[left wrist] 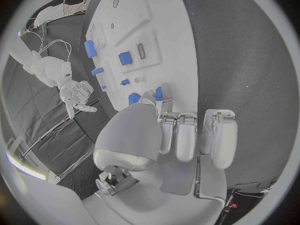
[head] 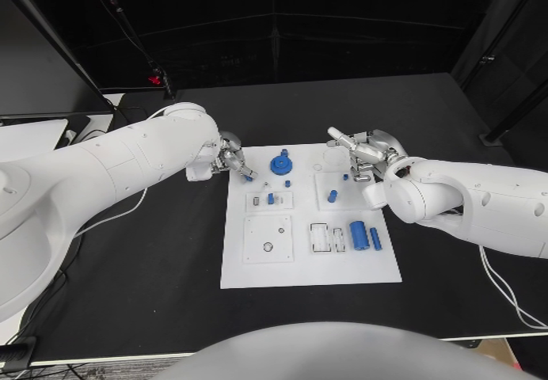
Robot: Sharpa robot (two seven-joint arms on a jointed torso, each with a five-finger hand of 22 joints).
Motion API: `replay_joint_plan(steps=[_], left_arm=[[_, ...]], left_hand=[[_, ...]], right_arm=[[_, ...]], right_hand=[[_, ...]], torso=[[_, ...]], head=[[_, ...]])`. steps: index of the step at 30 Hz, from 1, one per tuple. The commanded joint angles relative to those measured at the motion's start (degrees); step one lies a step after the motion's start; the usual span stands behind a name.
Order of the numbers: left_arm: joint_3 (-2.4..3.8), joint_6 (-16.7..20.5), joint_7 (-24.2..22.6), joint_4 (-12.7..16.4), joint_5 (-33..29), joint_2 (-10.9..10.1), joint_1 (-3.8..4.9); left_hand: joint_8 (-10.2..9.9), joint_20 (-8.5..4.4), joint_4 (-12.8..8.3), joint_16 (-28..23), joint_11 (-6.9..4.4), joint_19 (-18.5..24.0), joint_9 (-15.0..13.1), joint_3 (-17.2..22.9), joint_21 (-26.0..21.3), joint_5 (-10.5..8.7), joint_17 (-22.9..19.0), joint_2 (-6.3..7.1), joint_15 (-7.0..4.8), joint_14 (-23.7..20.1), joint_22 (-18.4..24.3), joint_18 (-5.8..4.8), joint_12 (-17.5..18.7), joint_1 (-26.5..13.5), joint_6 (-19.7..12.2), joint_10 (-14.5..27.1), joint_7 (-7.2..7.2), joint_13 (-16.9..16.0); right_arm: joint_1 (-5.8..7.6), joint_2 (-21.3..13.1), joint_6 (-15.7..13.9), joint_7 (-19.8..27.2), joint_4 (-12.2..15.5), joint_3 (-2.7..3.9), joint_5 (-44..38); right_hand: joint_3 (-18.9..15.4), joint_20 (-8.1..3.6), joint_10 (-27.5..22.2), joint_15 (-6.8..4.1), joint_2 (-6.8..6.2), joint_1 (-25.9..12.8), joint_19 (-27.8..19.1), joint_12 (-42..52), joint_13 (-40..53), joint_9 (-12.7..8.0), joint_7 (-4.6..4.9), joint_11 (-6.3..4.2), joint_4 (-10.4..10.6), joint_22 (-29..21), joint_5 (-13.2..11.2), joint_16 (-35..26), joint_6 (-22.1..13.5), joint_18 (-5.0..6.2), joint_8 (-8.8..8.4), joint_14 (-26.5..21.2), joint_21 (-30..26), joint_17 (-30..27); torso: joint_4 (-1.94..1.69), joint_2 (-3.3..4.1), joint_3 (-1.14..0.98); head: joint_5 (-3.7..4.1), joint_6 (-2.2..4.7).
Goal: Assemble the parts on the task board
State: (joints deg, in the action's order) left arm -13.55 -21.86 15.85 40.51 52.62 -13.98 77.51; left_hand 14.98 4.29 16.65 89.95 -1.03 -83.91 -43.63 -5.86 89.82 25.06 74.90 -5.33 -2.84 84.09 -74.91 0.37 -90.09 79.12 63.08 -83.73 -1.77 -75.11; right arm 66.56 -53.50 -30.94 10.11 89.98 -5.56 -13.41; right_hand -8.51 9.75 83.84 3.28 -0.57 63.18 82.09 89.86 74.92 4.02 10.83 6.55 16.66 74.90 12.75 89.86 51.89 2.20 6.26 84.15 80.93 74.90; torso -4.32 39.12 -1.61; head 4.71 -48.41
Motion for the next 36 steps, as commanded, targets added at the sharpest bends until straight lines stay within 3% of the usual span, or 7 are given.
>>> replay_joint_plan(steps=[1,8,12,18,24,30,36], left_arm=[[0.04,0.4,-0.7,0.1,0.2,-0.2,0.08],[0.04,1.6,-2.1,0.8,-0.1,-0.9,0.08],[0.04,3.8,-3.5,2.7,-1.6,-2.3,0.19],[0.04,7.6,-4.9,8.8,-4.4,-6.4,1.64],[0.04,7.3,-2.2,14.7,-5.8,-9.9,3.36],[0.03,5.5,1.8,19.9,-6.7,-12.7,3.90],[0.02,6.6,6.4,24.8,-7.0,-14.7,3.91]], left_hand=[[-0.4,0.01,0.0,0.0,-0.25,-6.1,-0.1,0.6,0.2,0.38,15.1,-8.47,-0.22,5.9,-15.1,-0.37,0.1,9.2,0.4,-6.3,-0.07,-14.9],[-0.5,0.01,0.0,0.0,-0.24,-6.1,-0.1,1.2,0.2,0.81,15.1,-8.12,-0.22,5.9,-15.1,-0.37,0.1,9.4,0.6,-6.3,-0.08,-14.9],[-0.5,0.00,0.0,0.0,-0.25,-6.1,-0.1,1.4,0.2,1.00,15.1,-7.92,-0.22,5.9,-15.1,-0.37,0.1,9.5,0.7,-6.3,-0.08,-14.9],[-0.5,0.00,0.0,0.0,-0.25,-6.1,-0.1,1.5,0.2,1.06,15.1,-7.84,-0.22,5.9,-15.1,-0.37,0.1,9.5,0.8,-6.3,-0.08,-14.9],[-0.5,-0.01,0.1,0.0,-0.25,-6.1,-0.1,1.6,0.2,1.11,15.1,-7.77,-0.23,5.9,-15.1,-0.37,0.1,9.5,0.9,-6.3,-0.08,-14.9],[-0.5,0.00,0.1,0.0,-0.24,-6.1,-0.2,1.7,0.2,1.21,15.1,-7.71,-0.24,5.9,-15.1,-0.37,0.1,9.3,1.0,-6.3,-0.10,-14.9],[-0.5,-0.01,0.1,0.0,-0.24,-6.1,-0.2,1.8,0.2,1.33,15.1,-7.70,-0.25,5.9,-15.1,-0.37,0.1,9.3,1.1,-6.3,-0.09,-14.9]], right_arm=[[0.06,0.0,0.3,0.2,0.0,0.02,-0.1],[-0.07,-0.1,0.4,0.0,-0.1,0.02,-0.1],[-0.28,-0.2,0.4,0.0,-0.1,0.02,-0.1],[-0.44,-0.4,0.4,0.0,-0.2,0.02,-0.1],[-0.49,-0.5,0.3,0.1,-0.3,0.02,-0.1],[-0.51,-0.3,0.3,0.2,-0.3,0.01,-0.1],[-0.52,-0.3,0.3,0.2,-0.3,0.01,-0.1]], right_hand=[[-0.4,0.16,6.2,0.38,0.37,0.0,-0.3,0.1,15.1,-0.1,0.19,0.38,0.0,11.3,0.4,0.1,0.0,0.66,0.33,5.9,-0.4,15.1],[-0.4,0.16,6.2,0.38,0.40,-0.1,-0.3,0.1,15.1,-0.1,0.18,0.38,0.0,11.3,0.4,0.1,0.0,0.68,0.34,5.9,-0.4,15.1],[-0.4,0.16,6.2,0.38,0.41,-0.1,-0.3,0.1,15.1,-0.1,0.18,0.38,0.0,11.3,0.4,0.1,0.0,0.68,0.34,5.9,-0.4,15.1],[-0.4,0.16,6.2,0.38,0.41,-0.1,-0.3,0.1,15.1,-0.1,0.18,0.38,0.0,11.3,0.4,0.1,0.0,0.68,0.34,5.9,-0.4,15.1],[-0.4,0.16,6.2,0.38,0.41,-0.1,-0.3,0.1,15.1,-0.1,0.18,0.38,0.0,11.3,0.4,0.1,0.0,0.68,0.34,5.9,-0.4,15.1],[-0.4,0.16,6.2,0.38,0.48,-0.1,-0.4,0.1,15.1,-0.1,0.17,0.37,0.1,11.2,0.4,0.1,0.0,0.71,0.35,5.9,-0.5,15.1],[-0.4,0.16,6.2,0.38,0.48,-0.1,-0.4,0.1,15.1,-0.1,0.17,0.37,0.1,11.2,0.4,0.1,0.0,0.71,0.35,5.9,-0.5,15.1]], torso=[[-0.09,-0.02,-0.01],[-0.09,-0.03,0.01],[-0.15,-0.07,-0.03],[-0.21,-0.09,-0.14],[-0.33,-0.18,-0.28],[-0.34,-0.16,-0.29],[-0.41,-0.17,-0.30]], head=[[0.05,0.00],[0.07,0.07],[0.14,0.12],[0.02,0.15],[-0.33,0.08],[-0.65,0.05],[-0.78,-0.01]])
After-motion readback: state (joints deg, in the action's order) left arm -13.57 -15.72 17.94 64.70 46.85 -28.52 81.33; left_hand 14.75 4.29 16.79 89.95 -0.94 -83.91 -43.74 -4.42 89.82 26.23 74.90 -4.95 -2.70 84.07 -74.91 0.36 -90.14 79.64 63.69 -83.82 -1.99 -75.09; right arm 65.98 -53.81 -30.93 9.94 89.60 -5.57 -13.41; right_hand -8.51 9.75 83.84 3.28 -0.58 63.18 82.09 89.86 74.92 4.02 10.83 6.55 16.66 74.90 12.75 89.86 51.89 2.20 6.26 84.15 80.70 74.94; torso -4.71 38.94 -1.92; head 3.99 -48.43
